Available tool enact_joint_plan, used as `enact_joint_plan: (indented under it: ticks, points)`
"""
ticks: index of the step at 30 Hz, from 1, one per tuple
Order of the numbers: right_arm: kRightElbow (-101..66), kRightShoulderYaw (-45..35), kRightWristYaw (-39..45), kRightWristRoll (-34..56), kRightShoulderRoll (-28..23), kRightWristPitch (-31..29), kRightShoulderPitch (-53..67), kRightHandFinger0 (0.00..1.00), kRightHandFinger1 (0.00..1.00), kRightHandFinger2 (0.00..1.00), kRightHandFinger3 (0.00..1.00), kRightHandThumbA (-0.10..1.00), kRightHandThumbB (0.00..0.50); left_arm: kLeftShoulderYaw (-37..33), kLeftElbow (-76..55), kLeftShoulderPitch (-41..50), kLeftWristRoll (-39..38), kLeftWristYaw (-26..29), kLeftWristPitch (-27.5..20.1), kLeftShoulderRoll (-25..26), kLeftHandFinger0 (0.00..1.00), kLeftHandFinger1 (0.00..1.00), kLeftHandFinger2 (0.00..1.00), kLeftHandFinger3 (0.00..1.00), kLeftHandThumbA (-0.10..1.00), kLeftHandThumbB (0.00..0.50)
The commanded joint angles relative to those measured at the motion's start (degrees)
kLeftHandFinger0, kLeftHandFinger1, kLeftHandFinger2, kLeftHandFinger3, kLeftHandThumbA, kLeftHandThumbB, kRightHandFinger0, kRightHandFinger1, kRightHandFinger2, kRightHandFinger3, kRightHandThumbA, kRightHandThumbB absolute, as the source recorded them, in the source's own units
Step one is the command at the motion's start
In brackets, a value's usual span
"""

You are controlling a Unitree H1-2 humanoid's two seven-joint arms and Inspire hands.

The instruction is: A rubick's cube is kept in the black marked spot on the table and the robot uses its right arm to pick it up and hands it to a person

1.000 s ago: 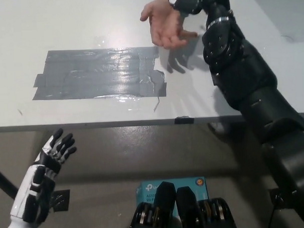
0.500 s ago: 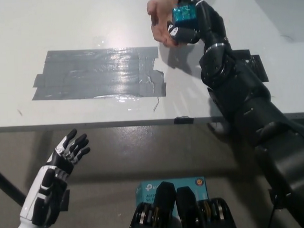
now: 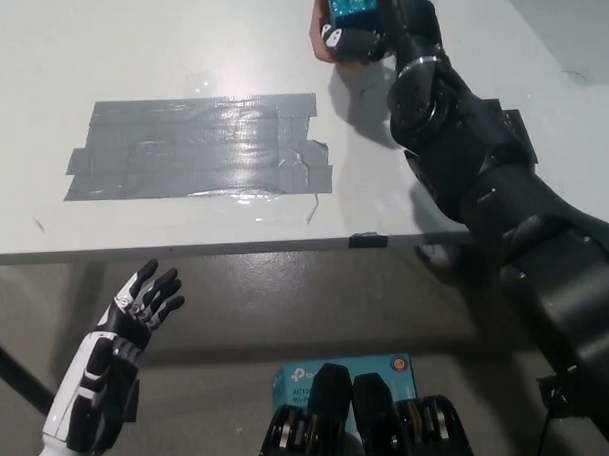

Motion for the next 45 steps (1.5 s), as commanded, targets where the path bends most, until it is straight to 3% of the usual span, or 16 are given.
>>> enact_joint_plan:
  ticks: [1,2,7,12,23,26,29,31,34,35,39,41,42,45]
  points:
    - [-0.2,0.5,3.4,0.9,0.2,-0.7,-5.9,0.66,1.00,1.00,1.00,0.47,0.381,-0.3,-1.8,0.0,-0.1,-0.7,-0.2,0.6,1.00,1.00,1.00,1.00,0.95,0.212]
    - [0.1,1.0,6.6,0.7,0.2,1.1,-6.5,1.00,1.00,1.00,1.00,0.60,0.468,-0.2,-1.8,-0.1,0.0,-0.6,-0.2,0.6,1.00,1.00,1.00,1.00,0.95,0.211]
    - [0.4,2.1,13.0,0.5,-0.1,4.7,-6.8,1.00,1.00,1.00,1.00,0.74,0.500,0.4,-0.9,-0.7,-0.8,-0.5,-0.3,0.7,1.00,1.00,1.00,1.00,0.95,0.220]
    - [0.2,2.1,13.6,0.8,-0.7,4.9,-6.0,1.00,1.00,1.00,1.00,0.77,0.500,0.5,-0.6,-0.8,-1.4,-0.7,-0.5,0.8,1.00,1.00,1.00,1.00,0.95,0.210]
    - [-10.3,-1.1,12.4,3.0,-6.5,-0.8,-3.8,1.00,1.00,1.00,1.00,0.84,0.500,1.0,0.1,-1.5,-1.4,-0.4,-0.5,0.8,1.00,1.00,1.00,1.00,0.95,0.206]
    - [-18.8,-2.3,13.6,3.5,-8.4,-0.4,-1.3,1.00,1.00,1.00,1.00,0.85,0.500,1.1,0.3,-1.4,-1.3,-0.4,-0.7,0.8,1.00,1.00,1.00,1.00,0.95,0.205]
    - [-43.4,-5.0,18.3,5.7,-12.1,5.4,5.8,1.00,1.00,1.00,1.00,0.87,0.499,1.4,1.3,-1.7,-1.0,-0.2,-1.3,0.7,1.00,1.00,1.00,1.00,0.95,0.183]
    - [-60.9,-6.9,20.9,7.1,-14.3,10.0,11.1,1.00,1.00,1.00,1.00,0.86,0.467,1.6,2.4,-1.9,-0.4,0.1,-1.6,0.5,1.00,1.00,1.00,1.00,0.95,0.178]
    - [-70.9,-7.9,22.4,8.3,-15.5,12.3,14.8,1.00,1.00,1.00,1.00,0.88,0.447,1.6,3.0,-2.1,-0.3,0.2,-1.7,0.5,1.00,1.00,1.00,1.00,0.95,0.177]
    - [-82.1,-8.9,23.6,10.0,-16.7,13.1,20.1,1.00,1.00,1.00,1.00,0.91,0.420,1.6,3.6,-2.7,-0.3,0.3,-1.7,0.4,1.00,1.00,1.00,1.00,0.95,0.177]
    - [-99.7,-10.2,24.0,13.1,-17.8,12.6,30.2,1.00,1.00,1.00,1.00,0.88,0.377,1.7,4.8,-3.9,-0.2,0.5,-1.8,0.2,1.00,1.00,1.00,1.00,0.95,0.178]
    - [-108.3,-11.0,22.7,15.2,-17.4,11.0,36.8,1.00,1.00,1.00,1.00,0.77,0.343,1.8,5.3,-4.6,-0.2,0.6,-1.9,0.1,1.00,1.00,1.00,1.00,0.94,0.176]
    - [-111.7,-11.4,21.3,16.3,-16.5,9.6,40.4,1.00,1.00,1.00,1.00,0.75,0.355,1.8,5.4,-4.7,-0.2,0.7,-1.7,0.0,1.00,1.00,1.00,1.00,0.94,0.167]
    - [-116.8,-11.6,18.9,18.0,-15.5,5.6,48.1,1.00,1.00,1.00,1.00,0.77,0.321,1.7,5.5,-5.0,0.1,0.9,-1.4,-0.1,1.00,1.00,1.00,1.00,0.95,0.168]
